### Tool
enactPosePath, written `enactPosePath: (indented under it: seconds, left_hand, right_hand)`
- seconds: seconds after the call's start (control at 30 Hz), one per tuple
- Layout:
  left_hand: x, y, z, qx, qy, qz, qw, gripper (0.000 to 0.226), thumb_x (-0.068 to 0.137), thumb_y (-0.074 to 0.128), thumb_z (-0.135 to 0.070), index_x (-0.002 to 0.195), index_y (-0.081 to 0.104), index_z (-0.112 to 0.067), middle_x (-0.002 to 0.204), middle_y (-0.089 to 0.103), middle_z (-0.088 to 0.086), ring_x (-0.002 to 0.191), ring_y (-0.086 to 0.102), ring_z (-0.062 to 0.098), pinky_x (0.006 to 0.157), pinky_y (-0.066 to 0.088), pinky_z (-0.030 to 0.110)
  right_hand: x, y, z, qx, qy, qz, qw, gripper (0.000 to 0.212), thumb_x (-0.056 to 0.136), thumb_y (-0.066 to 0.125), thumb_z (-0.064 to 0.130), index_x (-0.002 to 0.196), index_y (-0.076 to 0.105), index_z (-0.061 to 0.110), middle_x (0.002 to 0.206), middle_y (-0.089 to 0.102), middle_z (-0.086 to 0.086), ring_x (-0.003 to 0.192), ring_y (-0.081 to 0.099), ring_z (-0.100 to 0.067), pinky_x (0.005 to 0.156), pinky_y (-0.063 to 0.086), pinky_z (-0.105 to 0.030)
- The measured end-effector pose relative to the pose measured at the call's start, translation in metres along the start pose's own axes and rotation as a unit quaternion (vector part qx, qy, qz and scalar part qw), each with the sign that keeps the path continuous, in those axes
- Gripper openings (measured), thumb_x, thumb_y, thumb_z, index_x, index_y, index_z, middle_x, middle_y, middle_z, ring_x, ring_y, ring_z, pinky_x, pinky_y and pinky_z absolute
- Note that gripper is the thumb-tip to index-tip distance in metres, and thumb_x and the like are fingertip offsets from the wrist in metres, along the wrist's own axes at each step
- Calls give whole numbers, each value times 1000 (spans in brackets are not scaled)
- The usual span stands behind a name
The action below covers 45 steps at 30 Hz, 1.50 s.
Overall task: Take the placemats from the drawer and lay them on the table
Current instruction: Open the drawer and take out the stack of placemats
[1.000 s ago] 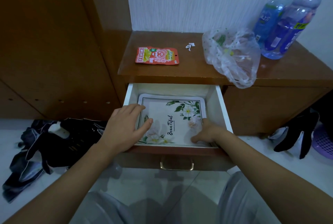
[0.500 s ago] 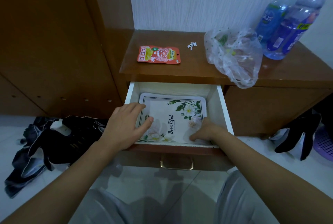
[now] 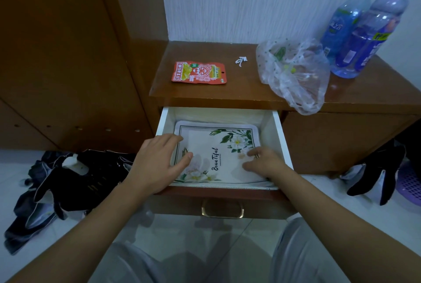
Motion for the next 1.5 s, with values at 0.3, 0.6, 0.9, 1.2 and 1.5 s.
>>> enactPosePath:
  seconds: [0.3,0.6,0.9,1.2,1.5]
  left_hand:
    - [0,-3,-4,1,2,1,1000,74,90,24,-71,139,51,-22,137,56,-5,128,48,16,108,32,38]
    - [2,0,0,3,4,1,1000,71,93,25,-71,141,49,-24,138,55,-7,128,47,14,109,31,36]
    - [2,-5,-1,-24,7,-2,1000,65,95,26,-71,138,47,-28,135,55,-8,121,49,13,102,34,35]
    - [3,-3,2,-98,-12,-24,995,66,91,30,-72,139,46,-29,139,52,-7,118,42,6,100,30,33]
    - [6,-3,5,-197,-63,-41,978,67,90,32,-76,139,46,-32,141,50,-7,123,49,20,103,40,48]
  right_hand:
    - [-13,-7,5,60,-56,1,997,44,86,68,6,125,65,24,113,65,-6,39,48,-3,39,37,-14]
    - [-29,-17,13,186,-163,-53,967,53,87,57,-9,124,67,27,125,58,8,34,38,-5,37,34,-19]
    - [-37,-59,55,355,-172,-78,915,45,89,64,5,115,72,41,117,66,7,88,71,-9,73,60,-26]
    - [-58,-50,29,413,-175,-73,891,48,91,61,3,115,71,43,104,74,12,93,73,-15,74,61,-31]
    - [-75,-56,26,462,-199,-102,858,50,89,60,-1,115,72,40,110,74,10,98,72,-16,76,60,-31]
Point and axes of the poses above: each hand's wrist, its own x-axis towards the middle knuckle, its own y-axis out of the palm, z = x × y, the point moved 1 cm from there along x, towards the middle knuckle
